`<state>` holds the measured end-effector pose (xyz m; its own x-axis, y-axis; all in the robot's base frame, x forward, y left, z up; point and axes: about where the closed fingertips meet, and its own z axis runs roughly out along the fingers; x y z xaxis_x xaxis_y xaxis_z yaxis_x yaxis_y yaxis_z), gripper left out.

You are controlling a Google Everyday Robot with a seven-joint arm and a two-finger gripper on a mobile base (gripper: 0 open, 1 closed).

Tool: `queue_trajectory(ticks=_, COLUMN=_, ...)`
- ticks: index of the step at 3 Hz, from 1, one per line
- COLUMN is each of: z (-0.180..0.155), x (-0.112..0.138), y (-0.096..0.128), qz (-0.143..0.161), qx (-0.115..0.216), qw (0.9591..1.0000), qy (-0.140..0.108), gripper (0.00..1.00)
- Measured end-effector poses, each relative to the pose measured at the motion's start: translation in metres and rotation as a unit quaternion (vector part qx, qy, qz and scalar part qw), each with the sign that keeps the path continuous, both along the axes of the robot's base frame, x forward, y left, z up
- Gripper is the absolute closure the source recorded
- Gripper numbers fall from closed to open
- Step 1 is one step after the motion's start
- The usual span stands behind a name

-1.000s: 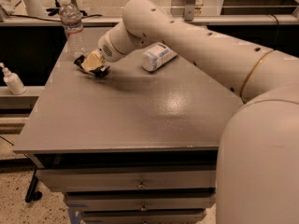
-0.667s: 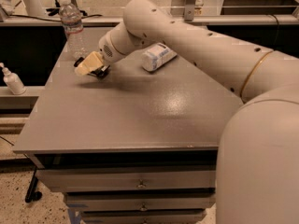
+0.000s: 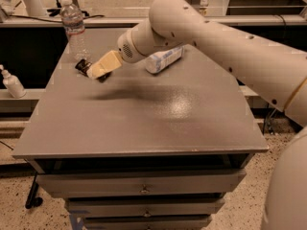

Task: Move blue plastic bottle near water bottle

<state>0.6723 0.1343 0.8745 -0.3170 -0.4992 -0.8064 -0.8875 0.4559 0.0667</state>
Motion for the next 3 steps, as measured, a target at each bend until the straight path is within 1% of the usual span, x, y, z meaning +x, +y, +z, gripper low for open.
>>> queue_trajectory(ticks=1, z=0.019, x=-0.009, y=-0.042, qz=0.0, qx=0.029, qw=0.9993, qy=-0.026, gripper=0.0)
queue_trajectory(ticks=2, z=0.041, x=-0.01, y=-0.1, qz=0.012, qx=0.057, qw=0.996, qy=-0.068, gripper=0.0)
queue_trajectory(ticks=3, z=0.044, x=-0.01, y=-0.114, qz=0.024, qx=0.045, qw=0.9936, qy=-0.101, gripper=0.0)
